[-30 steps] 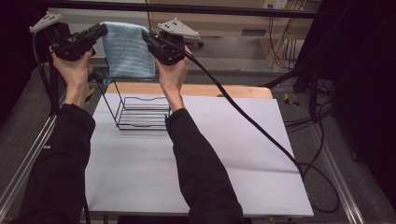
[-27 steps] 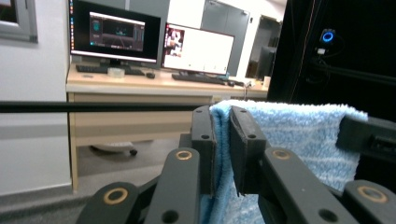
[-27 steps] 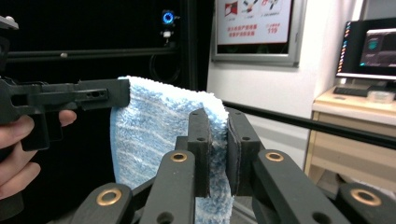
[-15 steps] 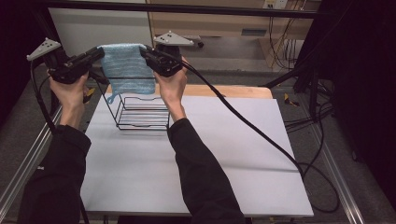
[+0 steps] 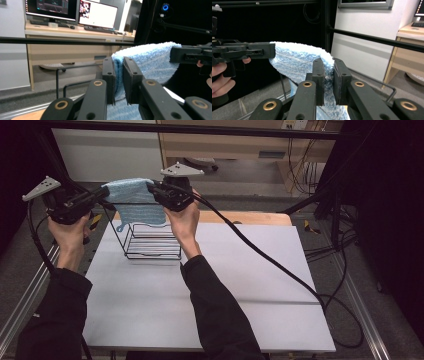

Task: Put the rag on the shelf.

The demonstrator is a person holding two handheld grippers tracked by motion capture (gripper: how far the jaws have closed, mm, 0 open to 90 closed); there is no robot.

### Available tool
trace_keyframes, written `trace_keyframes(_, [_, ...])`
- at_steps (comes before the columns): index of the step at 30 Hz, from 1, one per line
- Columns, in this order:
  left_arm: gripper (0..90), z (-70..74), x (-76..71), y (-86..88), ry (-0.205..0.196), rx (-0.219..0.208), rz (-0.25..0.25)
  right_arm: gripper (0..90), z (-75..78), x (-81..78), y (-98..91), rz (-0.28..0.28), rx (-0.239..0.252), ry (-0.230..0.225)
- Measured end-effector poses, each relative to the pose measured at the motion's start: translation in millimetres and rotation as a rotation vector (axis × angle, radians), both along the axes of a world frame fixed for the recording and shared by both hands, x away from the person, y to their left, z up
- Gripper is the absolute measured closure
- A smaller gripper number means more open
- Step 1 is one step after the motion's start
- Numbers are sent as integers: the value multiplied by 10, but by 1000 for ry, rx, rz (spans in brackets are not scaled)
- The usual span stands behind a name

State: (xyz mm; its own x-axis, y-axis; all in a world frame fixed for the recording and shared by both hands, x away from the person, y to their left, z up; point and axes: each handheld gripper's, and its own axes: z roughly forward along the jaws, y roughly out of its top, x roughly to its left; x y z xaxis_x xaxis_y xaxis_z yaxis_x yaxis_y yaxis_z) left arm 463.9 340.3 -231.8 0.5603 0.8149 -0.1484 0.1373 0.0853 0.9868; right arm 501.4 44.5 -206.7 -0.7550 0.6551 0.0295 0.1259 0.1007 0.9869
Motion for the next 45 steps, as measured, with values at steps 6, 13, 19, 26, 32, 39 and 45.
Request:
trace_keyframes(6, [799,-32,-64,-19,7,29,-4,816,-50,-78,-43,26,-14,2])
trace_keyframes(13, [797,-70,-74,-72,9,30,-17,814,-113,-95,-91,13,-33,-11])
trace_keyframes(19, [791,-116,-128,-61,23,48,-28,813,-160,-136,-112,31,-41,-15])
trace_keyframes(26, [768,-134,-194,-53,60,75,-25,811,-208,-184,-109,65,-70,4])
trace_keyframes(32, [723,92,-263,15,77,60,1,811,-247,-204,-114,89,-93,3])
trace_keyframes(39, [799,323,-174,-110,119,91,37,808,-276,-238,-97,100,-122,-14])
trace_keyframes(45, [871,348,-72,-291,159,160,49,806,-292,-258,-95,106,-141,-25])
